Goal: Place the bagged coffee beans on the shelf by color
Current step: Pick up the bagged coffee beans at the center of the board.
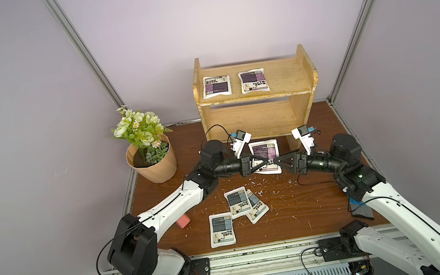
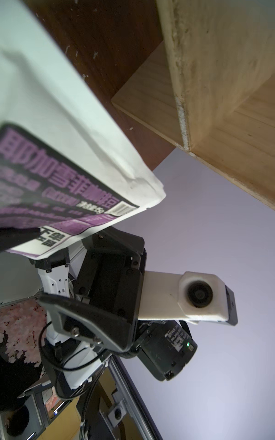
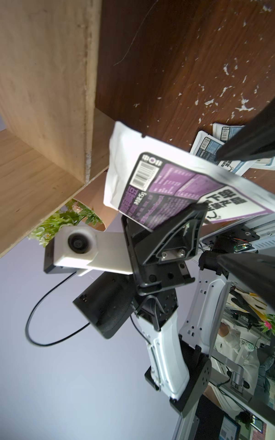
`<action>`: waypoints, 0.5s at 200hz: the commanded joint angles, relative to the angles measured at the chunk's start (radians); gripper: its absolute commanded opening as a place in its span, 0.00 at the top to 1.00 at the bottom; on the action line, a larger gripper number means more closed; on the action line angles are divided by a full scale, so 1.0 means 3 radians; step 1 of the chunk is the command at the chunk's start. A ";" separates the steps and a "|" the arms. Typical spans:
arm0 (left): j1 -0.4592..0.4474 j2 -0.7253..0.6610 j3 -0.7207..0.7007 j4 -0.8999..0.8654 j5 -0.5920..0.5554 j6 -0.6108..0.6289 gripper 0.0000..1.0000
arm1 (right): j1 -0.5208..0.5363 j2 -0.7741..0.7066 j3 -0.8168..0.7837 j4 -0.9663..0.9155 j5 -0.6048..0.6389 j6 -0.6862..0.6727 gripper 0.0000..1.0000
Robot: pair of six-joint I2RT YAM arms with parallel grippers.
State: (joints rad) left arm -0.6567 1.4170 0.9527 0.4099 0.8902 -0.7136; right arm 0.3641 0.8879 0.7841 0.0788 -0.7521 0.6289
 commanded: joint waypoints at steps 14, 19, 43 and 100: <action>0.0026 -0.0078 0.0094 0.0636 0.0061 -0.0380 0.99 | -0.0012 0.0101 0.0179 0.0311 -0.0121 0.0110 0.44; 0.0023 -0.0080 0.0111 0.0652 0.0047 -0.0390 0.99 | -0.0011 0.0107 0.0175 0.0345 -0.0119 0.0135 0.45; 0.0029 -0.0095 0.0180 0.0785 -0.0002 -0.0494 0.99 | -0.0014 0.0127 0.0133 0.0550 -0.0099 0.0279 0.52; 0.0054 -0.0053 0.0280 0.0962 -0.0079 -0.0632 0.99 | -0.0012 0.0125 0.0104 0.0744 -0.0009 0.0430 0.60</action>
State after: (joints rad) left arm -0.6537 1.4151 1.0019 0.6090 0.8742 -0.8722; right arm 0.3641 0.9333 0.8085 0.2447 -0.7643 0.7330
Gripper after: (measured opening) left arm 0.105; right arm 0.403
